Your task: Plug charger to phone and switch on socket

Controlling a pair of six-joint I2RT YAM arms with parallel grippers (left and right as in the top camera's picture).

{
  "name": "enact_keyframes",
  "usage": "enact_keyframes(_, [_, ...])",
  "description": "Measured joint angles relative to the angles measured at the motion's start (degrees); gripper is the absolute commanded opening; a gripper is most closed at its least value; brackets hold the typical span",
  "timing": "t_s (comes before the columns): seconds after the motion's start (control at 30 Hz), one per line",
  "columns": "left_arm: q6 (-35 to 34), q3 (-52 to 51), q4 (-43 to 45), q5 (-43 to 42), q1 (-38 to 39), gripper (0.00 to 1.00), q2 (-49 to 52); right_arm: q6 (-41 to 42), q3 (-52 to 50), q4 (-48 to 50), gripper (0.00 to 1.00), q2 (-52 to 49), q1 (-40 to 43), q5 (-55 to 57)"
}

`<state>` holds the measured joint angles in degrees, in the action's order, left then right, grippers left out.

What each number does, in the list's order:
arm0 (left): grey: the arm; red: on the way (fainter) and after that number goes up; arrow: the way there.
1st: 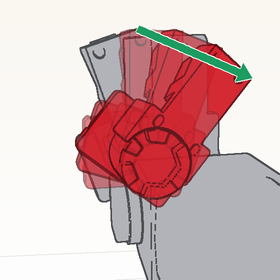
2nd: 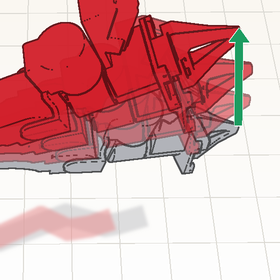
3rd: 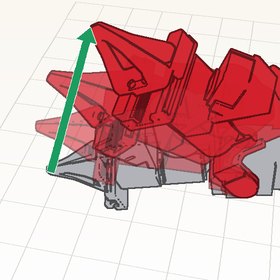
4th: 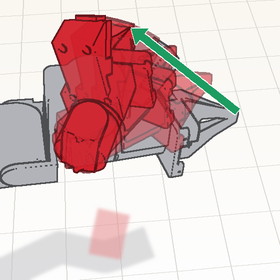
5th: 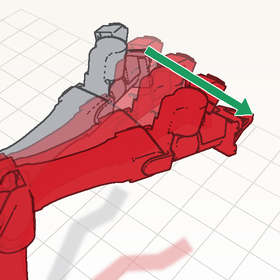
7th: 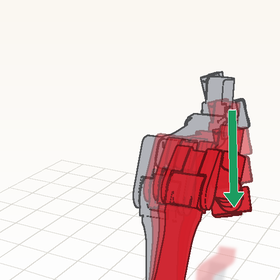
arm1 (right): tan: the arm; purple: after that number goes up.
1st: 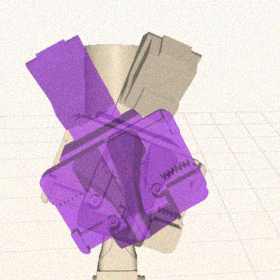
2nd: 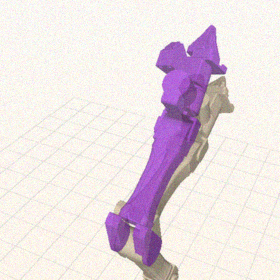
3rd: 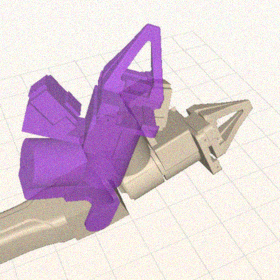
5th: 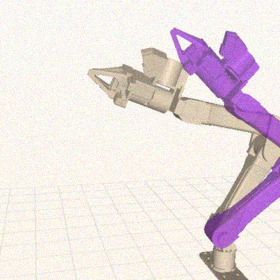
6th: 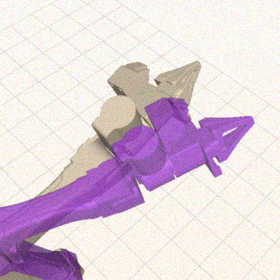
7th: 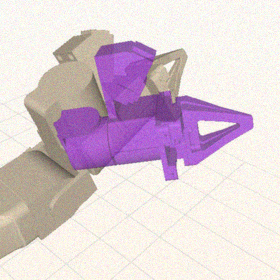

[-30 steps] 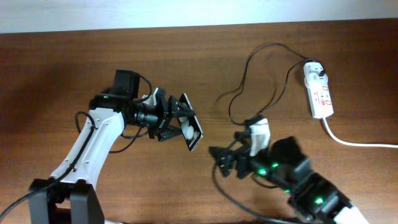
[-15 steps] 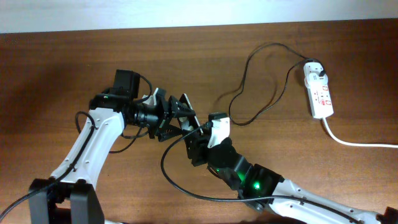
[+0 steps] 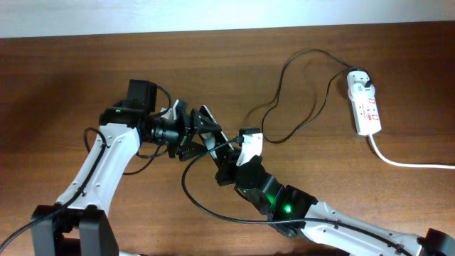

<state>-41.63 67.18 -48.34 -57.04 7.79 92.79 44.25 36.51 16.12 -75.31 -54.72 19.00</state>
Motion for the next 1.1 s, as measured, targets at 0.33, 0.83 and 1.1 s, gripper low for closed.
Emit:
enact_keyframes(0.33, [5.1, 0.0, -0.1, -5.0, -5.2, 0.99, -2.1, -0.3, 0.0, -4.5, 0.04, 5.4, -0.4, -3.4])
enact_keyframes(0.83, [-5.2, -35.0, 5.1, 20.2, -9.3, 1.0, -59.1, 27.8, 0.0, -8.0, 0.04, 6.6, 19.5, -37.5])
enact_keyframes(1.1, [-49.7, -45.1, 36.9, 11.3, -9.3, 0.89, -53.5, 43.5, 0.0, -8.4, 0.04, 6.6, 16.7, -42.2])
